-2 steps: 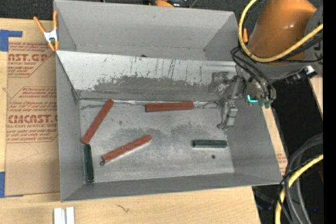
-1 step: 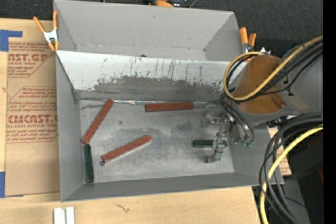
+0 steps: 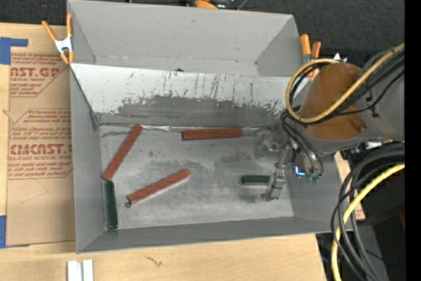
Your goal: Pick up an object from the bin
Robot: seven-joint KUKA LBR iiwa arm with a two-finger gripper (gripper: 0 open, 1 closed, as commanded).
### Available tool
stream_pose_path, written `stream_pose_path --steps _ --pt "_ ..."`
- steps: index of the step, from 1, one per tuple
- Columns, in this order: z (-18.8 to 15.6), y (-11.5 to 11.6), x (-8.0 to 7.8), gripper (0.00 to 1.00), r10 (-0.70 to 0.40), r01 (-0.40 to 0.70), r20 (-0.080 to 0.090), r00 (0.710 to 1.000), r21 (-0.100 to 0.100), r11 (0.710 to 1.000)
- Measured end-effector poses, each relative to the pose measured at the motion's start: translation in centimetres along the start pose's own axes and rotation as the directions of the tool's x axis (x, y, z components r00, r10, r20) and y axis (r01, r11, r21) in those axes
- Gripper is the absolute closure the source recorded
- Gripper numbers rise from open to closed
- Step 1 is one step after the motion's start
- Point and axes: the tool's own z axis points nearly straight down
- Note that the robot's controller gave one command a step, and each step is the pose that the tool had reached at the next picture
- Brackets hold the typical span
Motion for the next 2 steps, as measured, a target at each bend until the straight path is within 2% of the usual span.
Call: stream_pose_path --steps 1,2 --pt "0.2 -0.8 1.3 0.00 0.230 -0.230 -0.004 0.973 0.001 0.973" --pt "3.2 0.1 3.2 0.00 0.445 -0.445 -0.006 0.895 0.002 0.895"
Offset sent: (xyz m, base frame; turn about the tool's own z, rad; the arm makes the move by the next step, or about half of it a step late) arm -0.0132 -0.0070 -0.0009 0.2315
